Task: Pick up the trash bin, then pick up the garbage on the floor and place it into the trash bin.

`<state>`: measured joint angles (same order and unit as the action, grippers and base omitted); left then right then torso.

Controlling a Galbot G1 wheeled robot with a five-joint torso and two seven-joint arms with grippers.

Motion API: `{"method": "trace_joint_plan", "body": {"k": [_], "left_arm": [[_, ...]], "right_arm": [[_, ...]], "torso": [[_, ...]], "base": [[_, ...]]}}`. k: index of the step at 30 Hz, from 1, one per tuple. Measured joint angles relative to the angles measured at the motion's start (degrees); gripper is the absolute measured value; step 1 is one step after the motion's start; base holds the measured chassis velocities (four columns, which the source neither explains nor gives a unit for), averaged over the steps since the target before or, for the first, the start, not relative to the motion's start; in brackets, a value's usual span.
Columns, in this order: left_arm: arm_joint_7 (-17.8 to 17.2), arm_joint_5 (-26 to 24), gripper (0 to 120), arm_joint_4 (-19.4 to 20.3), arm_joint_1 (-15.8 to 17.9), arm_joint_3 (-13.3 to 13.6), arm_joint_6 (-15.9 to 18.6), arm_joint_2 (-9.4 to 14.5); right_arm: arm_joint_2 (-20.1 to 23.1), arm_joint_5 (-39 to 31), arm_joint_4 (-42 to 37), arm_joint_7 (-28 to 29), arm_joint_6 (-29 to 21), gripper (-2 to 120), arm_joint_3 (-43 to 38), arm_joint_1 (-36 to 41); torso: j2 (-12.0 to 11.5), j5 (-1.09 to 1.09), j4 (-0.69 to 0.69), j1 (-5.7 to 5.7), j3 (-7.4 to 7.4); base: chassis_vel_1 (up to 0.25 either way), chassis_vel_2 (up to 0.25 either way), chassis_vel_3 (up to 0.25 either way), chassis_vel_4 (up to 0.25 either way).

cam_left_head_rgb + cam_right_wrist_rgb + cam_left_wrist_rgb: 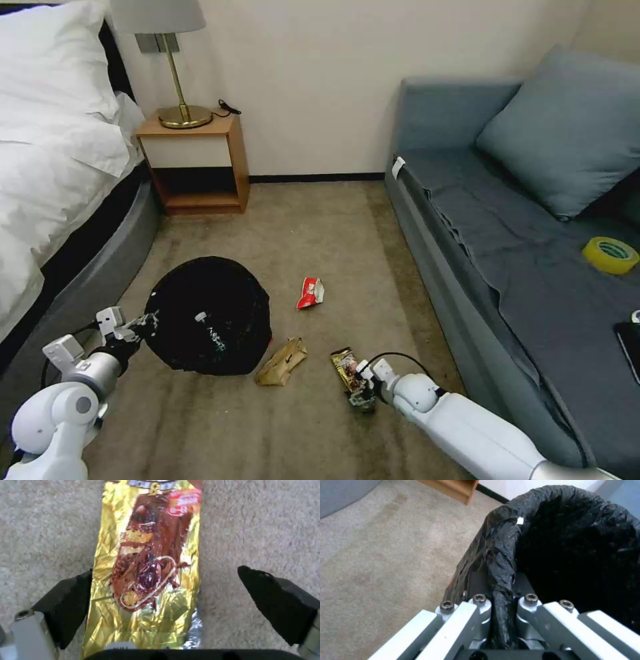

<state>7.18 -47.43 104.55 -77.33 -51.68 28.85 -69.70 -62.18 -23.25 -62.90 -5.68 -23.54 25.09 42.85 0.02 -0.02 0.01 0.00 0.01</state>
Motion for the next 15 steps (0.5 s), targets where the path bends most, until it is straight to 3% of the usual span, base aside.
{"method": "trace_joint_plan", "body": {"k": [8,15], "left_arm": [[0.15,0.16,4,-0.32,-0.17,-0.12,-0.31,0.05],[0.26,0.19,4,-0.57,-0.17,-0.31,-0.55,0.05]], "right_arm": [[-1.83,2.44,1.79,-0.38,0.75,100,-1.08,0.37],[-2.38,2.53,2.57,-0.39,0.96,100,-1.06,0.16]], "torso": [[0.02,0.12,-0.08,-0.01,0.02],[0.02,0.06,-0.06,-0.01,0.01]], "base": [[0.0,0.0,0.0,0.0],[0.0,0.0,0.0,0.0]]}}
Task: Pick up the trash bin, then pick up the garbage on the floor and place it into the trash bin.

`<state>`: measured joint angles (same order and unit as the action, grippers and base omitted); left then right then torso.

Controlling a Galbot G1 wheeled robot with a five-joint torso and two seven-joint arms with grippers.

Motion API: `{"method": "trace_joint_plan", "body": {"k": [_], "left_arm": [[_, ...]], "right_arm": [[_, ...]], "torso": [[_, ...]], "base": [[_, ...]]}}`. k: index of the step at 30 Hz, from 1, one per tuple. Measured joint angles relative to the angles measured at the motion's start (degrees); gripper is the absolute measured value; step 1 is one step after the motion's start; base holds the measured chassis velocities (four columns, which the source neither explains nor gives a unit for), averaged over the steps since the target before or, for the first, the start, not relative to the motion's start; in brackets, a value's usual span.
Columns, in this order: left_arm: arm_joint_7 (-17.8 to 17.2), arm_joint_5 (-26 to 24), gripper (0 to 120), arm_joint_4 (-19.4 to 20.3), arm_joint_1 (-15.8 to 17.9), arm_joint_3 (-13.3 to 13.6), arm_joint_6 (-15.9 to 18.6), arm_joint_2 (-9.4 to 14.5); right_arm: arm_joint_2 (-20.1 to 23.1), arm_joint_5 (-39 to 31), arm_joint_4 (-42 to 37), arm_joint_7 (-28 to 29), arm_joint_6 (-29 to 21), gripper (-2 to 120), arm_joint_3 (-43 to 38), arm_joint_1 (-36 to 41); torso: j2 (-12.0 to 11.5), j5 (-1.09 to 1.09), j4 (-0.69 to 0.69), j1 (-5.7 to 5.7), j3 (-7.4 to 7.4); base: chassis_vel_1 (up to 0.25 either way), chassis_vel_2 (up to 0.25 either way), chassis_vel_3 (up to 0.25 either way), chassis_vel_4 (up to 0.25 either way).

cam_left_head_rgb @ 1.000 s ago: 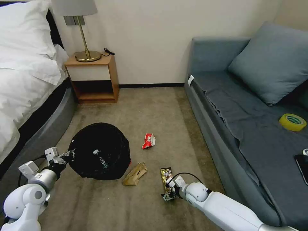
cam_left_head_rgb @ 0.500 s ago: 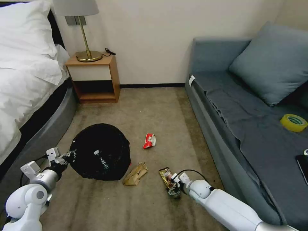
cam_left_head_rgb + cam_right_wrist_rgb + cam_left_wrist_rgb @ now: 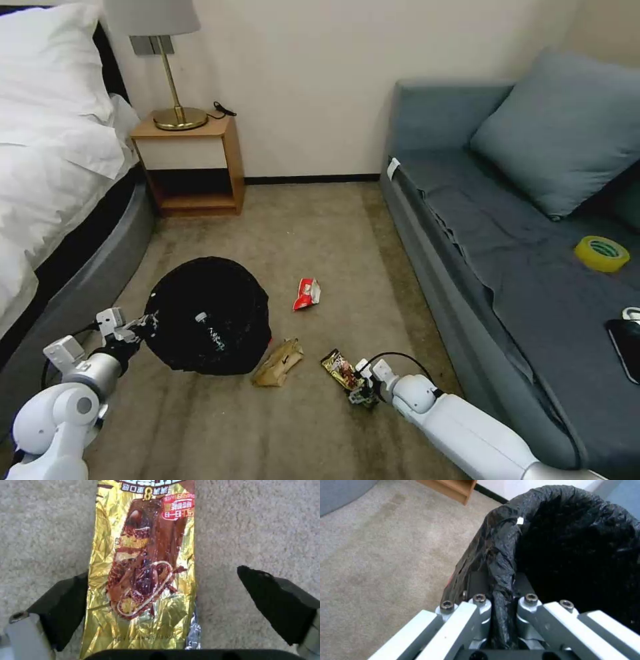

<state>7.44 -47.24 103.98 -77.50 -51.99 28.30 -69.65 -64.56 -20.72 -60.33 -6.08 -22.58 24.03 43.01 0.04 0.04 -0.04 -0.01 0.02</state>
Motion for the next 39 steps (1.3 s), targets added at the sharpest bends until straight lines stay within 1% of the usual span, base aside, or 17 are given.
{"method": "trace_joint_plan", "body": {"k": [11,13,14,16,18,20,21,22,23,25,27,28,32,33,35,37,39], "left_arm": [[0.1,0.03,4,-0.07,0.09,0.1,-0.12,-0.12],[0.13,0.01,4,0.0,0.09,0.1,-0.13,-0.13],[0.17,-0.03,4,0.07,0.09,0.09,-0.14,-0.13],[0.22,-0.08,4,0.08,0.09,-0.01,-0.27,-0.13],[0.22,-0.08,4,0.06,0.09,-0.02,-0.31,-0.13],[0.23,-0.07,4,0.02,0.09,-0.03,-0.39,-0.18],[0.25,-0.07,4,-0.01,0.09,-0.04,-0.46,-0.23],[0.29,-0.06,4,-0.04,0.09,0.04,-0.49,-0.3],[0.29,-0.06,4,-0.04,0.09,0.04,-0.49,-0.3],[0.41,0.0,4,-0.05,0.05,0.15,-0.55,-0.37],[0.43,0.01,4,-0.05,-0.04,0.16,-0.61,-0.37],[0.43,0.01,4,-0.05,-0.04,0.16,-0.61,-0.37],[0.62,0.02,4,-0.07,-0.1,0.04,-0.68,-0.09],[0.62,0.02,4,-0.07,-0.1,0.04,-0.68,-0.09],[0.67,0.01,4,-0.08,-0.11,0.04,-0.71,-0.01],[0.69,0.01,4,-0.09,-0.07,0.05,-0.86,0.05],[0.7,0.04,4,-0.1,-0.06,0.14,-0.9,0.04]], "right_arm": [[0.15,-0.56,-0.06,0.5,0.29,100,-0.18,0.19],[0.31,-0.56,-0.53,0.91,0.38,100,-0.26,0.39],[0.7,-0.56,-1.24,1.35,0.37,100,-0.26,0.59],[1.83,-0.74,-3.27,2.4,-0.02,97,-0.06,1.03],[2.21,-0.5,-3.95,2.6,-0.08,95,0.01,1.16],[3.02,0.49,-5.08,3.48,-0.14,90,0.0,1.38],[3.38,0.58,-5.58,4.02,-0.3,85,-0.11,1.58],[3.52,0.62,-6.17,4.42,-0.45,82,-0.1,1.77],[3.52,0.62,-6.17,4.42,-0.45,82,-0.1,1.77],[3.64,1.65,-6.61,4.57,-0.46,72,0.02,2.02],[3.66,2.41,-6.47,4.55,-0.11,62,0.01,2.29],[3.66,2.41,-6.47,4.55,-0.11,62,0.01,2.29],[3.37,4.02,-5.91,3.75,0.99,45,0.01,2.41],[3.37,4.02,-5.91,3.75,0.99,45,0.01,2.41],[3.31,4.49,-5.65,3.38,1.31,36,0.32,2.06],[3.33,4.74,-5.09,3.39,1.38,25,0.7,1.21],[3.26,4.74,-4.9,3.37,1.47,22,0.87,0.94]], "torso": [[-0.03,-0.04,0.04,0.0,-0.01],[-0.04,-0.07,0.07,0.0,-0.02],[-0.05,-0.13,0.1,0.01,-0.03],[-0.07,-0.19,0.15,0.02,-0.05],[-0.07,-0.16,0.14,0.02,-0.06],[-0.07,-0.1,0.1,0.02,-0.05],[-0.08,-0.03,0.06,0.02,-0.05],[-0.08,-0.02,0.03,0.02,-0.05],[-0.08,-0.02,0.03,0.02,-0.05],[-0.07,-0.08,0.02,0.02,-0.04],[-0.07,-0.03,0.04,0.02,-0.03],[-0.07,-0.03,0.04,0.02,-0.03],[-0.06,-0.04,0.03,0.02,-0.02],[-0.06,-0.04,0.03,0.02,-0.02],[-0.06,-0.08,0.05,0.02,-0.03],[-0.06,-0.02,0.05,0.02,-0.03],[-0.06,-0.02,0.04,0.02,-0.04]], "base": [[0.0,0.0,0.0,0.0],[0.0,0.0,0.0,0.0],[0.0,0.0,0.0,0.0],[0.0,0.0,0.0,0.0],[0.0,0.0,0.0,0.0],[0.0,0.0,0.0,0.0],[0.0,0.0,0.0,0.0],[0.0,0.0,0.0,0.0],[0.0,0.0,0.0,0.0],[0.0,0.0,0.0,0.0],[0.0,0.0,0.0,0.0],[0.0,0.0,0.0,0.0],[0.0,0.0,0.0,0.0],[0.0,0.0,0.0,0.0],[0.0,0.0,0.0,0.0],[0.0,0.0,0.0,0.0],[0.0,0.0,0.0,0.0]]}}
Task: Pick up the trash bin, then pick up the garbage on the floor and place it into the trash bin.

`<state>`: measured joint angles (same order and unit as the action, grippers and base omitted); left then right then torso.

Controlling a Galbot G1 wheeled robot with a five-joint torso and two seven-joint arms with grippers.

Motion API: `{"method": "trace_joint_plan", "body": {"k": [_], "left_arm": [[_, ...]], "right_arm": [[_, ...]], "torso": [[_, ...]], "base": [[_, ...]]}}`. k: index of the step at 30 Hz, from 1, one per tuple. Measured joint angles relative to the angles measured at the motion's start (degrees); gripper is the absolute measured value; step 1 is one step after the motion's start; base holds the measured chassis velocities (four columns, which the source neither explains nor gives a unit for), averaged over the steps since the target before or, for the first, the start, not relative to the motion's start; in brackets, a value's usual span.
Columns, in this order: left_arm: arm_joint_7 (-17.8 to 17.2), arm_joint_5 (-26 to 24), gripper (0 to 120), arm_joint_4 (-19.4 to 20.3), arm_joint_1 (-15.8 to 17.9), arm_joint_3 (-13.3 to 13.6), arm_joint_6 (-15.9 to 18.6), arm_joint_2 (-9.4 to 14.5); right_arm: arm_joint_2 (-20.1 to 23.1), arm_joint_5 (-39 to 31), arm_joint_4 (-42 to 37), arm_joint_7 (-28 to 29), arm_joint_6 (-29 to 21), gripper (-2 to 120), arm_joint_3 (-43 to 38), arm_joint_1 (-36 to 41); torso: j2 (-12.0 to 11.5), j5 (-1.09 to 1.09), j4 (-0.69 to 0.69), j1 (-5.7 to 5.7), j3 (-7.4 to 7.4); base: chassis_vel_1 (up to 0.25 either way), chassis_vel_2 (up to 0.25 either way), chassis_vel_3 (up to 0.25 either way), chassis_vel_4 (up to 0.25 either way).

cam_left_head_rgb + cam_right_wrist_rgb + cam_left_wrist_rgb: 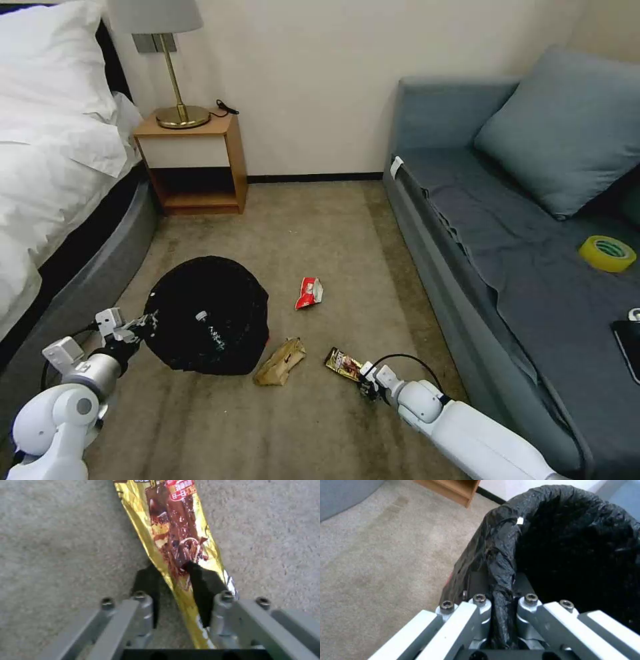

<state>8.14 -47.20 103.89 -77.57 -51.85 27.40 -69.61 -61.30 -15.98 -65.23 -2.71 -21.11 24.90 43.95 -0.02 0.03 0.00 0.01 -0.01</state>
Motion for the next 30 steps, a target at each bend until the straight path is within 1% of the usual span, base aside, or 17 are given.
{"method": "trace_joint_plan", "body": {"k": [1,3,4,6,13,21,25,26,30], "left_arm": [[0.03,0.02,4,0.0,0.0,0.04,0.0,0.0],[0.09,0.09,4,0.04,0.02,0.23,-0.02,-0.05],[0.09,0.09,4,0.04,0.02,0.23,-0.02,-0.05],[0.09,0.12,4,0.15,0.06,0.38,-0.02,-0.07],[0.09,0.13,4,0.33,0.32,0.58,-0.02,-0.05],[0.08,0.2,4,-0.21,1.05,1.23,0.04,0.55],[0.35,0.45,4,-1.3,2.38,2.81,0.04,1.63],[0.35,0.45,4,-1.3,2.38,2.81,0.04,1.63],[0.98,0.82,4,-3.16,4.35,4.87,-0.11,2.94]], "right_arm": [[-0.04,0.01,0.09,-0.02,0.09,19,0.09,-0.2],[-0.06,0.11,0.29,-0.03,0.48,7,0.3,-0.87],[-0.06,0.11,0.29,-0.03,0.48,7,0.3,-0.87],[0.12,0.09,0.31,-0.11,0.76,0,0.34,-1.51],[0.72,-0.07,-0.12,-0.16,1.55,0,-0.82,-3.09],[1.85,-0.9,-2.36,-0.17,2.67,0,-4.56,-6.43],[3.9,-4.32,-6.21,-0.38,3.26,0,-6.73,-9.02],[3.9,-4.32,-6.21,-0.38,3.26,0,-6.73,-9.02],[6.26,-10.23,-11.95,-0.49,3.47,0,-7.01,-11.8]], "torso": [[0.0,-0.02,0.0,0.0,0.0],[0.0,-0.01,-0.01,0.0,0.0],[0.0,-0.01,-0.01,0.0,0.0],[0.0,-0.03,0.0,0.0,0.01],[0.01,-0.02,-0.01,0.0,0.01],[0.01,-0.03,0.0,0.0,0.01],[0.02,-0.03,0.0,0.0,0.01],[0.02,-0.03,0.0,0.0,0.01],[0.02,-0.03,0.0,0.0,0.01]], "base": [[0.0,0.0,0.0,0.0],[0.0,0.0,0.0,0.0],[0.0,0.0,0.0,0.0],[0.0,0.0,0.0,0.0],[0.0,0.0,0.0,0.0],[0.0,0.0,0.0,0.0],[0.0,0.0,0.0,0.0],[0.0,0.0,0.0,0.0],[0.0,0.0,0.0,0.0]]}}
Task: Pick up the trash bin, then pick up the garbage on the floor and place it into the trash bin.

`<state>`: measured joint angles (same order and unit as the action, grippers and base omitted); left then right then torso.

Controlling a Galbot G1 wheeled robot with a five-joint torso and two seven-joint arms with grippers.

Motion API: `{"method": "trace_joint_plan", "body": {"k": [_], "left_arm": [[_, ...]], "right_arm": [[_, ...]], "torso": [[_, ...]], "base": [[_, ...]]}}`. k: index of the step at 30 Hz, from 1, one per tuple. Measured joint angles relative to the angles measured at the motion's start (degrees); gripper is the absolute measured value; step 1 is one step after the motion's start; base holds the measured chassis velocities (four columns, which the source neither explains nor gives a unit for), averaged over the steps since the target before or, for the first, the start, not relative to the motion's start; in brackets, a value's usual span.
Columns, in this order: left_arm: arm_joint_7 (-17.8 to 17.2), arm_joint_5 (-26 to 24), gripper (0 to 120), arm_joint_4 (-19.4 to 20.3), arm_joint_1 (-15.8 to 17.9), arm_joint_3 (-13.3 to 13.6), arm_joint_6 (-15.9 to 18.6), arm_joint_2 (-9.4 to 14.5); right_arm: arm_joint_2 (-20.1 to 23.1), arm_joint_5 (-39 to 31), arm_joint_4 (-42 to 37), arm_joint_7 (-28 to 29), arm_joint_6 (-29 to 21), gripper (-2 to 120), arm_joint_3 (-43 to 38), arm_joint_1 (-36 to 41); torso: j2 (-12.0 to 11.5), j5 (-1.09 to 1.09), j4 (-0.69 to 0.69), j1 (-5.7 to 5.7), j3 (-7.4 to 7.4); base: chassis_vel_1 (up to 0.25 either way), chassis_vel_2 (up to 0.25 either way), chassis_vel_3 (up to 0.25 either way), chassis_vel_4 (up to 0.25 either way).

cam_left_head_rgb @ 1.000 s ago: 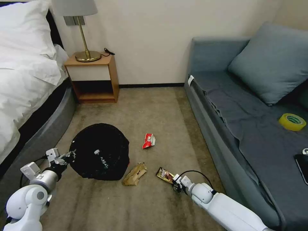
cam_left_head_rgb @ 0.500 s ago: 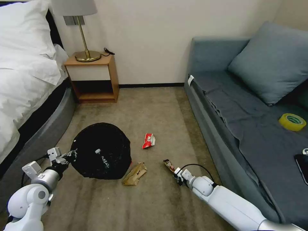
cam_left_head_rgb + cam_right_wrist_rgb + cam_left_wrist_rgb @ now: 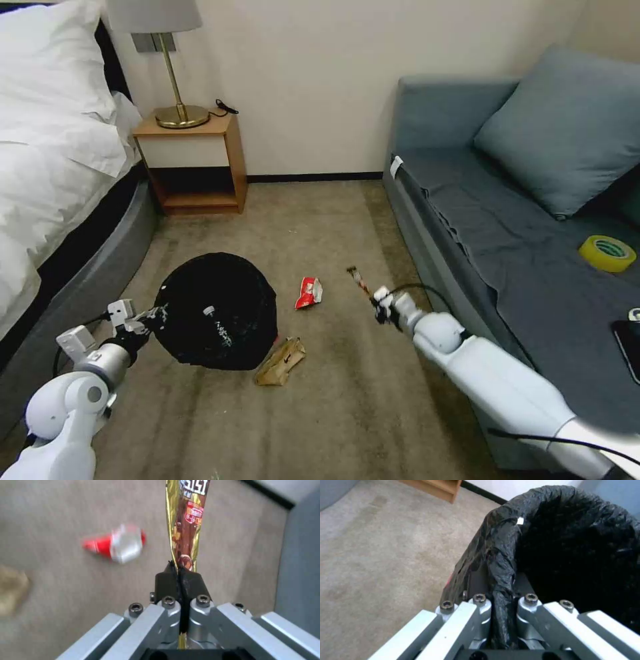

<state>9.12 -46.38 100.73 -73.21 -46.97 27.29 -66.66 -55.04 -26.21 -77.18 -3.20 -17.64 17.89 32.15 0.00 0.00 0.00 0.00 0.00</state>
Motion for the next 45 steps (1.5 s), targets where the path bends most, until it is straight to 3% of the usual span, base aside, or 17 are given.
{"method": "trace_joint_plan", "body": {"k": [10,21,29,37,45], "left_arm": [[2.22,1.24,4,-4.49,4.3,4.19,0.18,2.06],[2.94,0.65,4,-5.23,8.08,7.72,2.57,2.77],[1.88,-0.67,4,-2.6,7.75,8.25,4.03,2.77],[1.89,-0.39,4,-1.35,5.93,8.0,4.17,2.61],[1.81,-0.86,4,0.03,5.03,7.46,4.18,2.24]], "right_arm": [[1.68,-10.48,-10.99,1.29,-0.4,0,2.11,-7.46],[1.97,-23.43,-22.43,1.51,0.93,0,11.24,-18.89],[-0.86,-25.8,-25.08,1.24,2.03,0,19.76,-21.46],[-3.95,-26.03,-25.21,1.23,2.2,0,22.78,-21.85],[-4.22,-24.63,-25.15,1.37,1.89,0,25.27,-21.4]], "torso": [[0.01,0.01,0.01,0.0,0.0],[0.0,0.02,0.01,0.0,0.0],[0.0,0.01,0.0,0.0,0.0],[0.0,0.01,0.01,0.0,0.0],[0.0,0.0,0.0,0.0,0.0]], "base": [[0.0,0.0,0.0,0.0],[0.0,0.0,0.0,0.0],[0.0,0.0,0.0,0.0],[0.0,0.0,0.0,0.0],[0.0,0.0,0.0,0.0]]}}
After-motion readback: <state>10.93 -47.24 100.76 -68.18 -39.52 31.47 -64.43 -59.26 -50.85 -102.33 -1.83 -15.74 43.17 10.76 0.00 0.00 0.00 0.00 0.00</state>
